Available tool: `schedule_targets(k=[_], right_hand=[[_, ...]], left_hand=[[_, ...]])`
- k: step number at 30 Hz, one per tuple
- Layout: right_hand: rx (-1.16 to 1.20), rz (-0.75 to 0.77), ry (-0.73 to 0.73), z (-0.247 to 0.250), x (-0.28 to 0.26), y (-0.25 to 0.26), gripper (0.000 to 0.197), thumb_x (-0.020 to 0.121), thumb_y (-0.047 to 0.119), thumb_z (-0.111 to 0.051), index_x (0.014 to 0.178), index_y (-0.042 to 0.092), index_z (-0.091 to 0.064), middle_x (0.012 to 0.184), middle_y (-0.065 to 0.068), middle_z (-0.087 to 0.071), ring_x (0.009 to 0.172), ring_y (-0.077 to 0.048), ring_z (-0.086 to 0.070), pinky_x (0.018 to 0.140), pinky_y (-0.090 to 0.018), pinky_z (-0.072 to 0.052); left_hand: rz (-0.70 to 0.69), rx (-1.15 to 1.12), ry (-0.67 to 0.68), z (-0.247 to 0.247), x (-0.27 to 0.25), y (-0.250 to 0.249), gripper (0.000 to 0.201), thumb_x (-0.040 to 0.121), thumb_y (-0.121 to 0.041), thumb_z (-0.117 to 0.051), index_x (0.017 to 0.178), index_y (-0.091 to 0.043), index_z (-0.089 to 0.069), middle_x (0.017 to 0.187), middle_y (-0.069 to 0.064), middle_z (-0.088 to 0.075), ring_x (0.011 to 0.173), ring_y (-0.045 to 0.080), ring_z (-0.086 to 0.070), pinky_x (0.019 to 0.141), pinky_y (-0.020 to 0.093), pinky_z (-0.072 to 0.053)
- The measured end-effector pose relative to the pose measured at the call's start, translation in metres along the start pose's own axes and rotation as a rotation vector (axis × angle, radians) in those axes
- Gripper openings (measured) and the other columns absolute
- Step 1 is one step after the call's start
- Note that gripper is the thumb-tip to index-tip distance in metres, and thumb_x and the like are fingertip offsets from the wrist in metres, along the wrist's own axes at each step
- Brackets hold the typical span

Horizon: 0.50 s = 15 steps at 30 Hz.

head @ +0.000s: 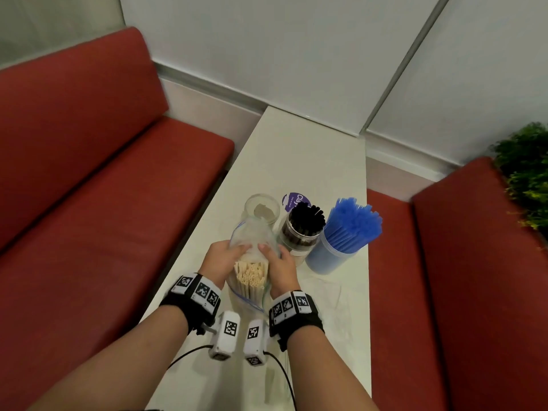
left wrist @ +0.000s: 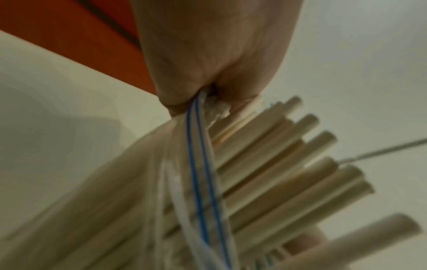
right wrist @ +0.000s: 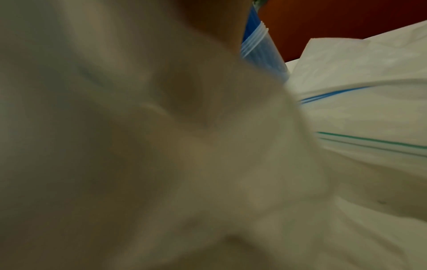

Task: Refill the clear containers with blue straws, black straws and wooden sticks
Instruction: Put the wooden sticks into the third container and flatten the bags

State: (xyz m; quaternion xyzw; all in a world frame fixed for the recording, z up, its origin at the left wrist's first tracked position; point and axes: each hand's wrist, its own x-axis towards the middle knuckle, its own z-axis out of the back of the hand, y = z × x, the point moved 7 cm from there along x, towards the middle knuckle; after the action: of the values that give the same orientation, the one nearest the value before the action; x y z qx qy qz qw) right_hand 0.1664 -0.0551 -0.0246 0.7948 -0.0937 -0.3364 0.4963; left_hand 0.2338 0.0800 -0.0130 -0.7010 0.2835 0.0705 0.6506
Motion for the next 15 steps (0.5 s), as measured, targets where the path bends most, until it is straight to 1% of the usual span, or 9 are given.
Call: schedule_targets(k=[2,4,6,8,10,12,13,14,15], right_hand=[[-0.019,-0.003,-0.002,0.004,-0.002,-0.002,0.029,0.094,0.014,-0.072,0.121,0.01,-0.061,0.115,-0.017,-0.072,0.099,-0.028,-0.073,0.08,-0.037,-0.062],[-0.141,0.054,0.001,0.008,-0.007,-0.001,0.028,0.097,0.018,-0.067,0.125,0.021,-0.06,0.12,-0.008,-0.067,0.105,-0.02,-0.068,0.088,-0.033,-0.057],[-0.33,0.188,0.045,0.011,-0.012,0.003,0.032,0.097,0.016,-0.065,0.126,0.029,-0.061,0.122,0.001,-0.063,0.112,-0.013,-0.061,0.096,-0.032,-0.051],[-0.538,0.336,0.121,0.007,-0.021,0.008,0.031,0.094,0.01,-0.066,0.118,0.03,-0.067,0.121,0.007,-0.063,0.113,-0.006,-0.057,0.095,-0.03,-0.05],[-0.692,0.413,0.177,0.0,-0.027,0.01,0.022,0.093,0.009,-0.063,0.103,0.027,-0.074,0.113,0.008,-0.067,0.107,-0.003,-0.059,0.09,-0.033,-0.052],[-0.819,0.411,0.216,-0.005,-0.031,0.01,0.018,0.094,0.017,-0.06,0.099,0.023,-0.076,0.107,0.009,-0.07,0.104,-0.004,-0.061,0.091,-0.035,-0.052],[-0.923,0.367,0.243,-0.008,-0.031,0.008,0.018,0.094,0.025,-0.06,0.104,0.024,-0.075,0.111,0.009,-0.07,0.108,-0.006,-0.061,0.095,-0.036,-0.051],[-1.067,0.304,0.288,-0.01,-0.031,0.003,0.027,0.092,0.036,-0.061,0.114,0.025,-0.073,0.121,0.008,-0.068,0.115,-0.01,-0.06,0.1,-0.037,-0.049],[-1.232,0.23,0.356,-0.013,-0.031,-0.006,0.044,0.089,0.045,-0.064,0.127,0.025,-0.067,0.132,0.004,-0.064,0.123,-0.015,-0.057,0.105,-0.037,-0.046]], left_hand=[[0.053,-0.083,-0.029,0.006,0.001,0.009,0.023,0.092,-0.008,-0.063,0.111,0.004,-0.067,0.105,0.024,-0.071,0.099,0.037,-0.069,0.092,0.048,-0.054],[0.113,-0.113,-0.134,0.022,0.006,0.018,0.026,0.094,-0.009,-0.06,0.117,0.004,-0.063,0.112,0.022,-0.068,0.104,0.036,-0.065,0.096,0.046,-0.051],[0.183,-0.168,-0.184,0.032,0.009,0.028,0.028,0.097,-0.01,-0.056,0.122,0.001,-0.061,0.113,0.018,-0.065,0.104,0.032,-0.063,0.092,0.042,-0.05],[0.232,-0.199,-0.174,0.034,0.013,0.034,0.027,0.1,-0.011,-0.052,0.124,-0.002,-0.06,0.115,0.018,-0.064,0.103,0.032,-0.063,0.09,0.044,-0.051],[0.286,-0.18,-0.179,0.037,0.013,0.042,0.029,0.1,-0.016,-0.052,0.125,-0.005,-0.061,0.116,0.02,-0.066,0.104,0.035,-0.064,0.094,0.052,-0.051],[0.344,-0.193,-0.205,0.043,0.01,0.052,0.03,0.098,-0.023,-0.055,0.123,-0.006,-0.059,0.109,0.019,-0.066,0.099,0.036,-0.064,0.093,0.057,-0.05],[0.375,-0.204,-0.218,0.046,0.007,0.057,0.033,0.098,-0.025,-0.055,0.124,-0.005,-0.057,0.11,0.019,-0.066,0.101,0.037,-0.063,0.094,0.057,-0.049],[0.403,-0.228,-0.224,0.048,0.007,0.062,0.037,0.098,-0.026,-0.054,0.127,-0.003,-0.055,0.115,0.02,-0.064,0.105,0.039,-0.062,0.096,0.056,-0.048],[0.418,-0.269,-0.229,0.048,0.006,0.064,0.038,0.1,-0.025,-0.051,0.13,-0.001,-0.053,0.122,0.022,-0.062,0.111,0.039,-0.06,0.096,0.055,-0.048]])
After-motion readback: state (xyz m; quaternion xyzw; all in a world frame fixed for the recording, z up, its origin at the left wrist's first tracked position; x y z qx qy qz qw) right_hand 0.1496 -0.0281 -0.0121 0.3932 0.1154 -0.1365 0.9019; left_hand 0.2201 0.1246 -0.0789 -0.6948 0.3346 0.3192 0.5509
